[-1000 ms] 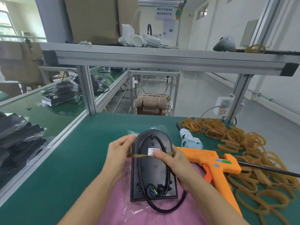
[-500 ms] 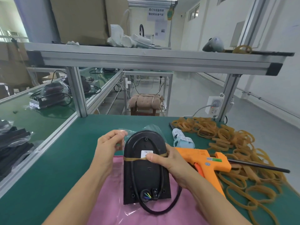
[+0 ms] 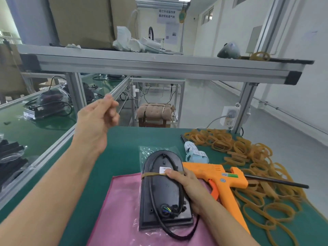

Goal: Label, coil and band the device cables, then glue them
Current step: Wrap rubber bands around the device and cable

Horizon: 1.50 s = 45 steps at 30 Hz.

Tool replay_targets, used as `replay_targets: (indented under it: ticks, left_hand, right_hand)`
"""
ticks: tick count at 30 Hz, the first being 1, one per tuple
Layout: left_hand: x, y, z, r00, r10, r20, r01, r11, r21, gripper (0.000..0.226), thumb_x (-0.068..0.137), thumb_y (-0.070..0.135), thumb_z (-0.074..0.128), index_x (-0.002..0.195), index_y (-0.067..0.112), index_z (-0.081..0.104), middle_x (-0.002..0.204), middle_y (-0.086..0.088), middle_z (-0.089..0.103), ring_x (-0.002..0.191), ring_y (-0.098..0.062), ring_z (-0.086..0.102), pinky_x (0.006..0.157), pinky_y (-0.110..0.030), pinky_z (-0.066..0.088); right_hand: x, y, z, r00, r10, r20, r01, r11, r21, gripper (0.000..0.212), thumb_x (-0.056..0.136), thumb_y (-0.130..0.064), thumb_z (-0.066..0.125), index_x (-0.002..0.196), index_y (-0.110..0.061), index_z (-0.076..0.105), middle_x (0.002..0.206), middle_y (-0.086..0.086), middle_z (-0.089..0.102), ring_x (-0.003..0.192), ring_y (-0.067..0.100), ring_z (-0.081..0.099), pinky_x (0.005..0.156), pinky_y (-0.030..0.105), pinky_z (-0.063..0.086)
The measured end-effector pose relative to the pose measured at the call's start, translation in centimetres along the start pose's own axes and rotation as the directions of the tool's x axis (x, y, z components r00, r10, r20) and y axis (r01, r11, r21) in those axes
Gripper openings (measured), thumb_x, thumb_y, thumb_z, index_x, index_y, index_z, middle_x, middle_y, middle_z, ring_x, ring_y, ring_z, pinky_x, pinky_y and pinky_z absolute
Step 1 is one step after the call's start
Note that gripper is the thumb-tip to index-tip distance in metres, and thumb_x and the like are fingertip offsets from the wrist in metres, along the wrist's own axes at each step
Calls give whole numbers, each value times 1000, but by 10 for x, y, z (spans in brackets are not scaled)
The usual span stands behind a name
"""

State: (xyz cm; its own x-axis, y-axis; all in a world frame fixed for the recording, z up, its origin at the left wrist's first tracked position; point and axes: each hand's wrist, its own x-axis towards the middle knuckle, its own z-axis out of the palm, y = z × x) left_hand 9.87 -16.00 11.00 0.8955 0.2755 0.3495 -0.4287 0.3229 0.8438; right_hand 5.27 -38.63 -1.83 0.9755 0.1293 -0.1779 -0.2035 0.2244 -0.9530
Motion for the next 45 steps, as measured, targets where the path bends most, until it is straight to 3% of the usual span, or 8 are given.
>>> replay_targets:
  ticks: [3, 6, 13, 19, 27, 37, 41, 45]
  left_hand:
    - [-27, -17, -6, 986, -163, 31, 153, 967, 206, 13, 93, 27, 59, 90, 21, 70, 86, 3, 68, 78, -12, 59, 67, -24, 48]
    - [-80, -62, -14, 842, -536, 63, 501, 820, 277, 67, 76, 32, 75, 133, 13, 47, 124, -7, 60, 107, -22, 61, 88, -37, 49]
    - [-126, -104, -14, 751, -622, 222, 589, 782, 203, 62, 56, -1, 84, 115, 4, 63, 105, -21, 72, 95, -39, 69, 74, -42, 60]
    - [-122, -112, -17, 758, -618, 206, 584, 785, 206, 42, 69, 5, 72, 111, 0, 66, 101, -20, 73, 89, -34, 72, 61, -27, 58]
    - [-121, -114, -16, 738, -643, 205, 618, 766, 175, 40, 67, 3, 72, 106, -2, 67, 96, -25, 72, 81, -39, 72, 54, -32, 58]
    - [-127, -112, -13, 775, -621, 114, 602, 781, 165, 64, 54, 17, 81, 114, 4, 63, 99, -16, 74, 87, -35, 72, 65, -34, 59]
    - [-129, -111, -12, 799, -597, 66, 587, 800, 125, 64, 56, 14, 81, 116, 3, 61, 100, -16, 74, 86, -35, 73, 63, -33, 59]
    - [-128, -109, -12, 819, -573, 7, 571, 817, 77, 62, 58, 12, 80, 116, 5, 58, 99, -17, 74, 81, -33, 73, 60, -32, 58]
  right_hand:
    - [2, -2, 4, 1000, -4, 3, 4, 1000, -9, 63, 57, -34, 87, 109, -7, 64, 92, 12, 74, 81, 25, 73, 65, 30, 56]
    - [4, -5, 8, 1000, -21, 1, 21, 1000, -9, 54, 59, -35, 86, 99, -8, 62, 90, 10, 73, 78, 21, 73, 63, 29, 56]
    - [10, -13, 4, 1000, -30, 2, 29, 959, -283, 57, 71, -50, 77, 113, -14, 62, 108, 8, 71, 96, 21, 70, 85, 37, 56]
    - [32, -66, -58, 889, -424, -171, 21, 410, -912, 23, 98, -22, 47, 102, -16, 69, 105, 2, 68, 102, 24, 58, 83, 33, 44]
    - [61, -86, -142, 874, -259, -411, -468, -216, -857, 22, 93, -13, 56, 114, -11, 65, 115, 7, 66, 106, 25, 63, 77, 33, 51]
    - [68, -75, -152, 813, -454, -364, -445, -81, -892, 20, 95, -22, 52, 92, -13, 71, 91, 4, 67, 83, 24, 63, 62, 30, 47]
    - [47, -79, -121, 719, -564, -408, -45, 547, -836, 25, 94, -21, 47, 80, -5, 61, 74, 5, 61, 73, 23, 55, 62, 32, 41]
    - [13, -71, -69, 884, -173, -434, 184, 983, -16, 26, 94, -11, 43, 69, -11, 52, 48, -1, 55, 48, 14, 57, 51, 25, 48]
